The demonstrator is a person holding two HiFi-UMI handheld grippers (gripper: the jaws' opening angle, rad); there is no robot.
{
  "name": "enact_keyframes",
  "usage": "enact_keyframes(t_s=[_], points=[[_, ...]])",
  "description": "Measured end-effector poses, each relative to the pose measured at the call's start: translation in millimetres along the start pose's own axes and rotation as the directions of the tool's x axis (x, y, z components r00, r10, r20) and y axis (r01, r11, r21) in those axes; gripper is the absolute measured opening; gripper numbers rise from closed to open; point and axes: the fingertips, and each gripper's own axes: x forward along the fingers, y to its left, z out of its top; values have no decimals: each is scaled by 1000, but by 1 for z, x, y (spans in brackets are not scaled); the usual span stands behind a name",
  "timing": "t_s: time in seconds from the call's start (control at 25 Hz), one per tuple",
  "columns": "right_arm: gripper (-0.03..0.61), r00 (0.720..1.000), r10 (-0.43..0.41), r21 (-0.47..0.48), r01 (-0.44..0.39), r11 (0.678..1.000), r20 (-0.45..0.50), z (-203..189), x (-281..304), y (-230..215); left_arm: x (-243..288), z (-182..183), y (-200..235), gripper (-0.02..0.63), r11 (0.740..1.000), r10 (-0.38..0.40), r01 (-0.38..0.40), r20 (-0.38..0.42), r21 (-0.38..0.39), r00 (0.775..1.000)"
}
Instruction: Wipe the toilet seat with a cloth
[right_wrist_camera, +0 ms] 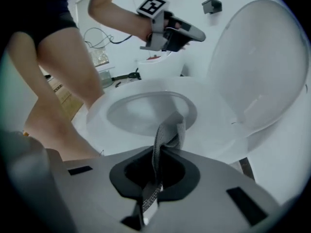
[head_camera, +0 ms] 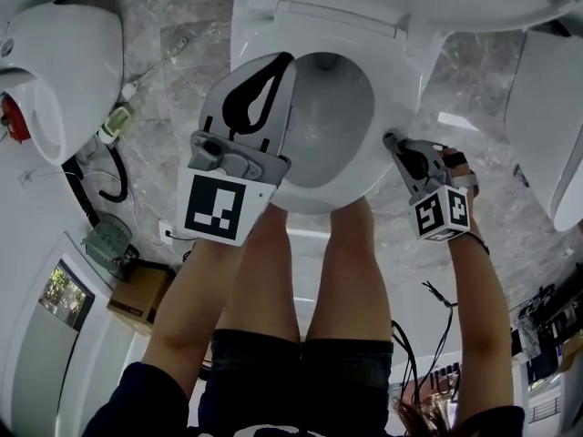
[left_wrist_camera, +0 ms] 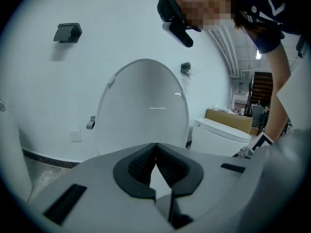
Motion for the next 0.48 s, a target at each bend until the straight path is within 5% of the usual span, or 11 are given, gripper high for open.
enact_keyframes(t_s=[0.32, 0.48], points=[[26, 967, -246, -22, 248, 969, 60, 48, 23, -130, -6, -1, 4, 20, 1000, 9, -9, -1, -9, 1000], [26, 977, -207, -67, 210, 975, 45, 43, 26, -113, -10, -3, 10, 20, 1000, 17, -17, 2, -8, 1000]])
